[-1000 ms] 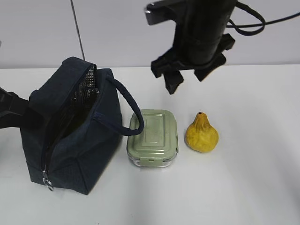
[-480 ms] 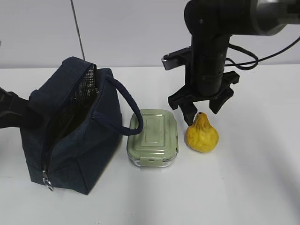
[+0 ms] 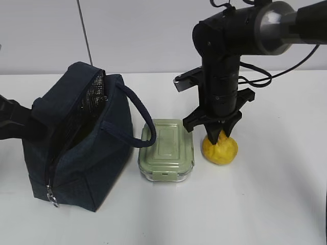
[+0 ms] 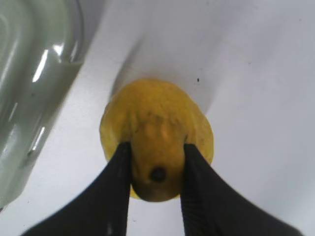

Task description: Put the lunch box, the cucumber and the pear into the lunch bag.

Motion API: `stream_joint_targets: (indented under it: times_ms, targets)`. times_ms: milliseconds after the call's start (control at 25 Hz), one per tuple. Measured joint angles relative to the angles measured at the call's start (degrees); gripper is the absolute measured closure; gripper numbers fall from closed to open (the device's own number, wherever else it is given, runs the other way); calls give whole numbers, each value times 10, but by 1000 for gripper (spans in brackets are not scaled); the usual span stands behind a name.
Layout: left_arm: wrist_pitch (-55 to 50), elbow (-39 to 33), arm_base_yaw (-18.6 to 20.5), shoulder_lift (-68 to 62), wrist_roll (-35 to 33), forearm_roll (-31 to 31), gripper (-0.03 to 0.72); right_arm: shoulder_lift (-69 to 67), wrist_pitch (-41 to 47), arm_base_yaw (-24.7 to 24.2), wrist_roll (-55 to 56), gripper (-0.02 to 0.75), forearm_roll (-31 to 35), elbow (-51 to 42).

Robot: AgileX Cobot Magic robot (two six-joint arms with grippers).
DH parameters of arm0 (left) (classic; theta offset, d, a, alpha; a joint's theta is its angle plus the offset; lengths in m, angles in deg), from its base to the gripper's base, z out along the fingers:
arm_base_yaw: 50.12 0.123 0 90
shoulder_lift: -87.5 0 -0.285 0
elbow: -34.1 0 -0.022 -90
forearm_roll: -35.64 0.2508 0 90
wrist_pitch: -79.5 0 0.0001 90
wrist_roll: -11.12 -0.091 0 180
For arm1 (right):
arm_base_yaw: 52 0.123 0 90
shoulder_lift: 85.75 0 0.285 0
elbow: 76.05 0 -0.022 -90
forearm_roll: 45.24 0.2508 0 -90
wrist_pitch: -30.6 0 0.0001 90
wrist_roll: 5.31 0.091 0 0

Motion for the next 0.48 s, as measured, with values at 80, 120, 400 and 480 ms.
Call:
stream_joint_targets:
  times_ms: [80, 120, 400, 480]
  targets:
    - [0, 0, 0, 0, 0, 0, 687, 6, -6, 0, 4, 547, -13, 0]
    - [1, 0, 0, 0, 0, 1, 687, 14, -14, 0, 7, 549, -17, 0]
    - [6, 0, 0, 0, 0, 1, 687, 126, -42, 17, -22, 553, 31, 65]
    - [7, 0, 0, 0, 0, 1, 687, 139, -43, 29, -57, 555, 81, 106]
